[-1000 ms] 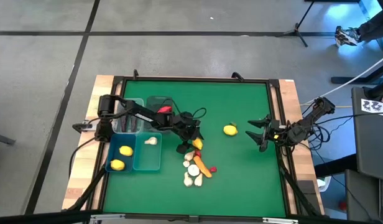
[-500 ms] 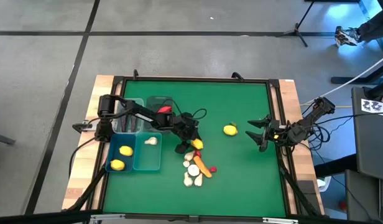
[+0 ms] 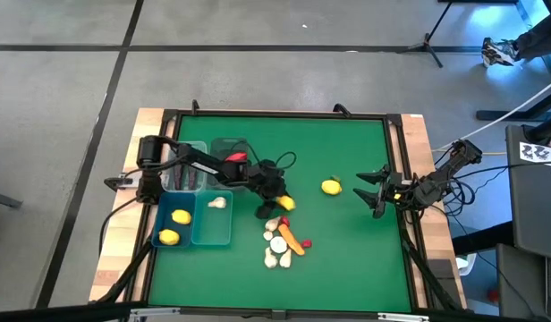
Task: Sort produce into baskets
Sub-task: Put the yellow lemon into the blue bin
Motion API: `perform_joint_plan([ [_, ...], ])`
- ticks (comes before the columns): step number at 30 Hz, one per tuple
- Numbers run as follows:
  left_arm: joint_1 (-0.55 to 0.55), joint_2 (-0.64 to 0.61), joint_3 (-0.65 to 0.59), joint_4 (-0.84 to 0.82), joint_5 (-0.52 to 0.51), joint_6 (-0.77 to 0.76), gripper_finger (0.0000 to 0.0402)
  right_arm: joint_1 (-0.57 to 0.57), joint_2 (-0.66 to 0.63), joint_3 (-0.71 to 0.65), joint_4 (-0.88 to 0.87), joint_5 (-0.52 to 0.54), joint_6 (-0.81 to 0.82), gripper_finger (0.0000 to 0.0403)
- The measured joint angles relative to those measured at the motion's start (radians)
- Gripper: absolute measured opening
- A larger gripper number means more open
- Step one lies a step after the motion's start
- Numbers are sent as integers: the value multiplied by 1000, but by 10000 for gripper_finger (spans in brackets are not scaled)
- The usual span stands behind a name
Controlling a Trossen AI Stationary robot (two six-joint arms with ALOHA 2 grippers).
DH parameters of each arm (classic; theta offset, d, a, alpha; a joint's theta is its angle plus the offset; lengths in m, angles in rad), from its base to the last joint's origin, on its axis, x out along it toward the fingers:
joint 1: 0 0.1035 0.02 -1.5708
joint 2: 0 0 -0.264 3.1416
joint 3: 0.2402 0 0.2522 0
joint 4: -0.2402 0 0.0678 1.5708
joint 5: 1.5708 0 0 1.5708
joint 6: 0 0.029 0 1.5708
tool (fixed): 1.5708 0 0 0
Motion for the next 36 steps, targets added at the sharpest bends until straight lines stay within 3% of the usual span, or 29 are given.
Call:
perform_joint_plan([
  [9,-1,-172,6,-101,-38,-273,200,0,0,0,-3,0,0,280],
  [13,-29,-297,7,-334,-71,-352,201,0,0,0,-3,0,0,280],
  [17,-102,-428,7,-613,-183,-414,202,0,0,0,-3,0,0,280],
  [20,-179,-533,7,-791,-299,-543,202,0,0,0,-4,0,0,280],
  [24,-316,-660,7,-992,-530,-824,203,0,0,0,-4,0,0,280],
  [28,-464,-758,7,-1226,-743,-1231,203,0,0,0,-4,0,0,280],
  [32,-601,-793,7,-1440,-790,-1600,203,0,0,0,-5,1,0,280],
  [36,-719,-793,7,-1587,-751,-1828,203,0,0,0,-5,1,6,280],
])
